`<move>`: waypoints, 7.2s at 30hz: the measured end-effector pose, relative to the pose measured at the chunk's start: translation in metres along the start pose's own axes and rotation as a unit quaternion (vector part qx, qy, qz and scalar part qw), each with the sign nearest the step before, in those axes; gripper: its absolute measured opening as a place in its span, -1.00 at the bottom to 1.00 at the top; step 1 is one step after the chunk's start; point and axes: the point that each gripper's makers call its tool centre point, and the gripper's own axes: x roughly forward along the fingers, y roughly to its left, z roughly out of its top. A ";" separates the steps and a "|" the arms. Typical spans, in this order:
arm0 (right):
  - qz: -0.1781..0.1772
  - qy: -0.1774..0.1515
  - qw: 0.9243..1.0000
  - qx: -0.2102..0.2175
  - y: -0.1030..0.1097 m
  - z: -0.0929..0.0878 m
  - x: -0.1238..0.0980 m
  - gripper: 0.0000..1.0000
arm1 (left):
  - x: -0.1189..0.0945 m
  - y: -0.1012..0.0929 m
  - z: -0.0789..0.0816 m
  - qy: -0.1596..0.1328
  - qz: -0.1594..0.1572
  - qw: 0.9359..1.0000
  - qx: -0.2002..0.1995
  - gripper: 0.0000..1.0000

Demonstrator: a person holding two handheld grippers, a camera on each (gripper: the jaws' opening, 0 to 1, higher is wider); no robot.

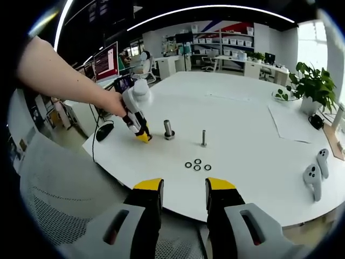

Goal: Place the washer onto the threaded stud by aligning its center hole with the stud, sliding it down to the base, and recovering from edge contact or off-axis alignment until the washer reaches the visible bottom stop.

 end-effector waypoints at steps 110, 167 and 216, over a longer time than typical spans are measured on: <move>-0.002 0.004 1.000 0.006 -0.002 -0.001 0.000 -0.36 | -0.030 -0.005 0.069 -0.071 0.033 0.997 0.030 -0.37; 0.012 0.007 1.000 0.011 0.006 -0.003 0.001 -0.34 | -0.199 -0.083 -0.063 -0.376 0.057 0.889 -0.254 -0.12; -0.007 0.049 0.999 0.005 -0.002 -0.018 0.004 -0.30 | -0.186 -0.106 -0.097 -0.385 0.040 0.888 -0.248 -0.20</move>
